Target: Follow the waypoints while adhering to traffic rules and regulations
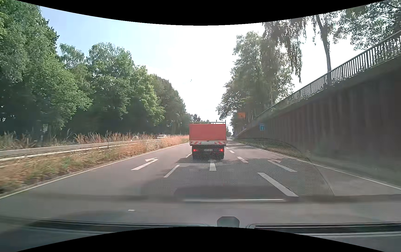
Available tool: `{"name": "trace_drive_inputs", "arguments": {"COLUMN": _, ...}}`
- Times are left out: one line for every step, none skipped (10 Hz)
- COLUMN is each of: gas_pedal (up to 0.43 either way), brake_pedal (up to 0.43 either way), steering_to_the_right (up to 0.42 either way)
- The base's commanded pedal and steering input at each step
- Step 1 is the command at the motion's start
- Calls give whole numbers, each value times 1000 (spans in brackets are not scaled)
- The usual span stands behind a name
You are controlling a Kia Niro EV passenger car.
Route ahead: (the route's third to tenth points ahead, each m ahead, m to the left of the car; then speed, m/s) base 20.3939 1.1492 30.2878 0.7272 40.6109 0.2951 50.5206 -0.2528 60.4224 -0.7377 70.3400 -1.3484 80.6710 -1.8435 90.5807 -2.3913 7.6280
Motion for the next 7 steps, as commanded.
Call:
{"name": "trace_drive_inputs", "arguments": {"gas_pedal": 79, "brake_pedal": 0, "steering_to_the_right": 5}}
{"name": "trace_drive_inputs", "arguments": {"gas_pedal": 79, "brake_pedal": 0, "steering_to_the_right": 5}}
{"name": "trace_drive_inputs", "arguments": {"gas_pedal": 87, "brake_pedal": 0, "steering_to_the_right": 5}}
{"name": "trace_drive_inputs", "arguments": {"gas_pedal": 98, "brake_pedal": 0, "steering_to_the_right": 4}}
{"name": "trace_drive_inputs", "arguments": {"gas_pedal": 110, "brake_pedal": 0, "steering_to_the_right": 4}}
{"name": "trace_drive_inputs", "arguments": {"gas_pedal": 110, "brake_pedal": 0, "steering_to_the_right": 3}}
{"name": "trace_drive_inputs", "arguments": {"gas_pedal": 110, "brake_pedal": 0, "steering_to_the_right": 1}}
